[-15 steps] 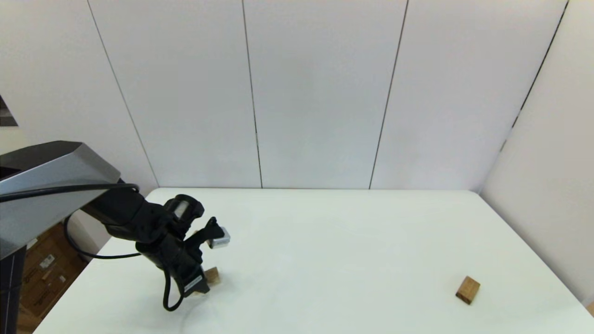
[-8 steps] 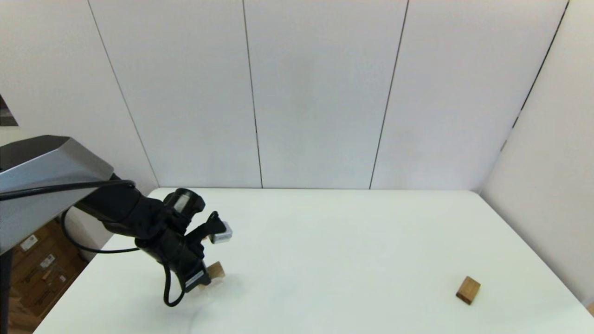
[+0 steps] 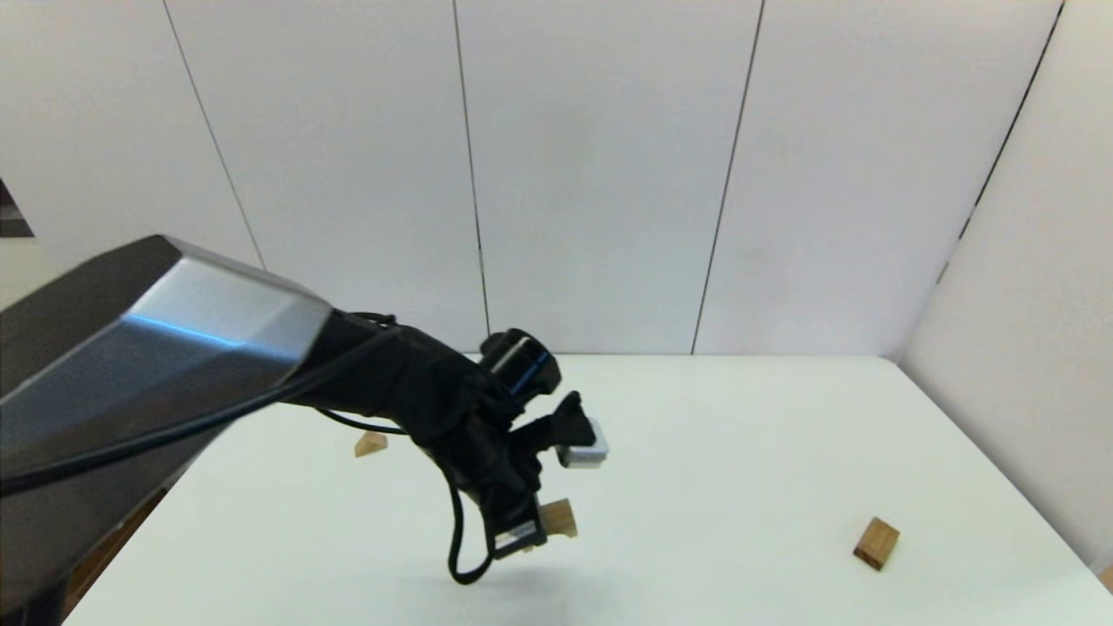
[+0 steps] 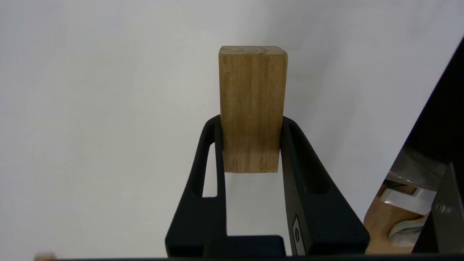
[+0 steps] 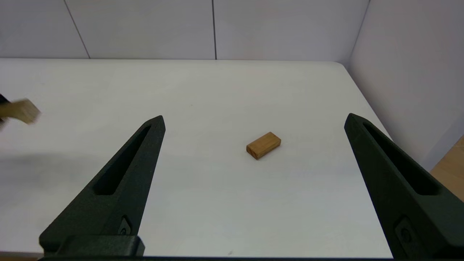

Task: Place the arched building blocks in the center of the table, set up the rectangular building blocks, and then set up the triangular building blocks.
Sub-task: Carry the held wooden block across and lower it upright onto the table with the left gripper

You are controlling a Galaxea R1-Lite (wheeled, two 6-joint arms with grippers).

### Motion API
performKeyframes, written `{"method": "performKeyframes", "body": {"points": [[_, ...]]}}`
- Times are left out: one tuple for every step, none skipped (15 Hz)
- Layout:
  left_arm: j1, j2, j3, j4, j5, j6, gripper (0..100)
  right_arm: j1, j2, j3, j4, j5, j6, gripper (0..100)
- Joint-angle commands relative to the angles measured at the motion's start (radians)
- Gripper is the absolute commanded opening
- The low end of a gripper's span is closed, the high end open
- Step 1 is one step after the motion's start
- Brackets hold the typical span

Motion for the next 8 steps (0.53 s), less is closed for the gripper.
{"method": "performKeyframes", "body": {"points": [[-0.128, 0.156, -0.110, 0.006, 0.017, -0.005, 0, 0.000, 0.001, 0.000, 0.000, 0.000, 0.000, 100], [-0.133, 0.172, -0.119, 0.008, 0.017, -0.005, 0, 0.000, 0.001, 0.000, 0.000, 0.002, 0.000, 100], [-0.138, 0.179, -0.118, 0.008, 0.017, -0.005, 0, 0.000, 0.001, -0.001, 0.000, 0.000, 0.000, 100], [-0.142, 0.181, -0.110, 0.010, 0.017, -0.005, 0, 0.000, 0.001, 0.000, 0.000, 0.000, 0.000, 100], [-0.144, 0.181, -0.102, 0.022, 0.020, -0.006, 0, 0.000, 0.001, 0.000, 0.000, 0.000, 0.000, 100], [-0.144, 0.178, -0.092, 0.033, 0.020, -0.006, 0, 0.000, 0.001, 0.000, 0.000, 0.002, 0.000, 100], [-0.142, 0.172, -0.079, 0.040, 0.020, -0.010, 0, 0.000, 0.001, 0.000, 0.000, 0.000, 0.000, 100], [-0.142, 0.166, -0.065, 0.040, 0.021, -0.010, 0, 0.000, 0.001, 0.000, 0.000, 0.000, 0.000, 100]]}}
